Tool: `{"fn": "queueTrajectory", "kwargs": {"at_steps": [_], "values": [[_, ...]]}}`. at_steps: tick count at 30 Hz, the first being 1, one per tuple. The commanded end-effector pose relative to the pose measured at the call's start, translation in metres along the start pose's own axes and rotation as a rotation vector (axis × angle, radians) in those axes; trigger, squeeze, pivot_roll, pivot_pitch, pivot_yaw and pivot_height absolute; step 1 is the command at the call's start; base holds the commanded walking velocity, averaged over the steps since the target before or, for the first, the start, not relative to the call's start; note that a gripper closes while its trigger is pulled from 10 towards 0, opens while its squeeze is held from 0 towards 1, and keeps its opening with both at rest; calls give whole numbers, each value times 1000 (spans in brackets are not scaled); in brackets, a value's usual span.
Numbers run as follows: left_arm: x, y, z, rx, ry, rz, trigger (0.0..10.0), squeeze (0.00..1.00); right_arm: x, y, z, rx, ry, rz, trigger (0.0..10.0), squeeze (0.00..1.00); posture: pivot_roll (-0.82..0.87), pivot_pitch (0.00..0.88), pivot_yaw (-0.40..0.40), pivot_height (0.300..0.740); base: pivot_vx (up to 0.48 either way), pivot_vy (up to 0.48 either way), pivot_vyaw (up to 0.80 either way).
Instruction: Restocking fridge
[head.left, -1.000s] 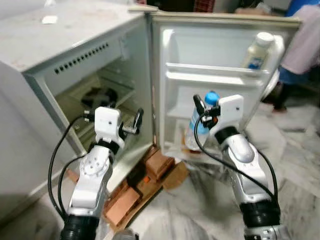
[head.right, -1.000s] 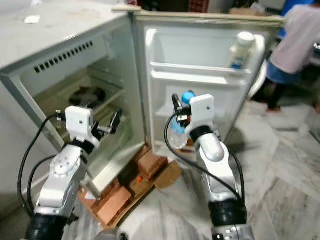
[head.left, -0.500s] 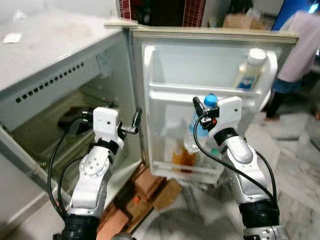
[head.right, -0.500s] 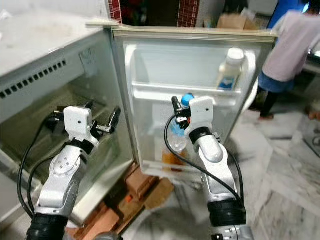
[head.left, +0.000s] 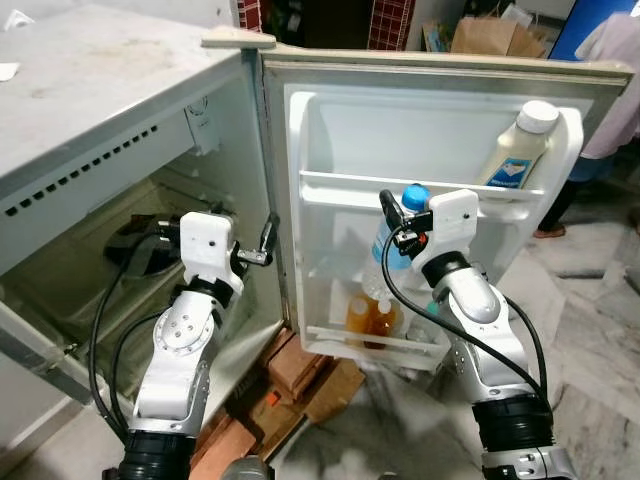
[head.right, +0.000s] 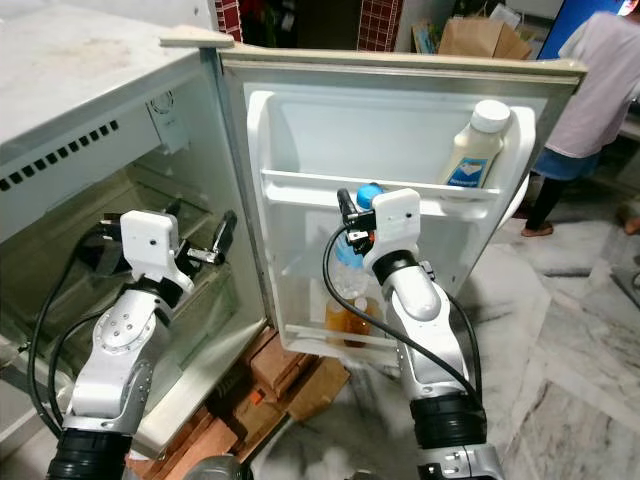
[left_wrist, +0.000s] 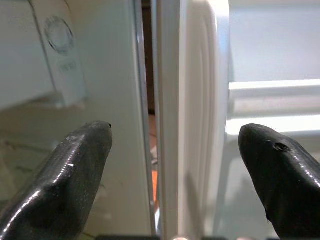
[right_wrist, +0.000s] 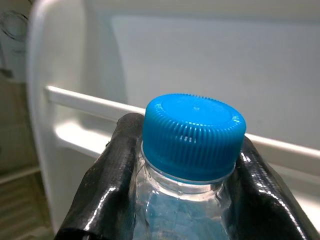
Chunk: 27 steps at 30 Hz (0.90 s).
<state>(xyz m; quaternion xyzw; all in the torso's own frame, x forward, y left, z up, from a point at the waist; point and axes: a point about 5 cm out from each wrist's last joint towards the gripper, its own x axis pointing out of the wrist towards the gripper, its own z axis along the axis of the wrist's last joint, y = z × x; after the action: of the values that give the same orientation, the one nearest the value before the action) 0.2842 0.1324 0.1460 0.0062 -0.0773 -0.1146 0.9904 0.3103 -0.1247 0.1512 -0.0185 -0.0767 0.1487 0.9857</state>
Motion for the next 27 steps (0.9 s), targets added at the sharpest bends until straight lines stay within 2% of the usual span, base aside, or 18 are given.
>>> {"fn": "queueTrajectory", "kwargs": {"at_steps": [1,8,12,15,16,18,20,22,24,27], "values": [[-1,2,10,-3,-23,4,10000,0,5,2,8,-5,-31,14,10000,0,92,8,-29,740,0,0,0],[-1,1,20,-9,-38,-4,10000,0,4,-10,8,-26,-25,-12,10000,0,92,29,-32,740,0,0,0],[1,3,11,-9,-18,7,10000,0,4,-14,7,-44,-24,-26,10000,0,66,3,-22,740,0,0,0],[6,3,10,-10,-12,10,10000,0,6,-19,13,-51,-42,-52,10000,0,62,0,-18,740,0,0,0],[10,3,13,-13,-20,-1,10000,0,7,-21,19,-57,-62,-57,10000,0,38,0,11,740,0,0,0],[19,2,15,-4,-24,-31,10000,0,7,-27,25,-74,-86,-81,10000,0,38,0,22,740,0,0,0],[23,0,16,4,-24,-47,10000,0,7,-31,23,-62,-78,-111,10000,0,41,0,19,740,0,0,0],[23,0,19,19,-35,-63,10000,0,6,-30,20,-22,-67,-122,10000,0,46,0,10,740,0,0,0],[18,7,13,28,-17,-37,10000,0,3,-20,17,-20,-60,-83,10000,0,47,5,1,740,0,0,0],[11,11,12,9,-13,-4,10000,0,3,-10,25,2,-74,-48,10000,0,46,4,-11,740,0,0,0]]}}
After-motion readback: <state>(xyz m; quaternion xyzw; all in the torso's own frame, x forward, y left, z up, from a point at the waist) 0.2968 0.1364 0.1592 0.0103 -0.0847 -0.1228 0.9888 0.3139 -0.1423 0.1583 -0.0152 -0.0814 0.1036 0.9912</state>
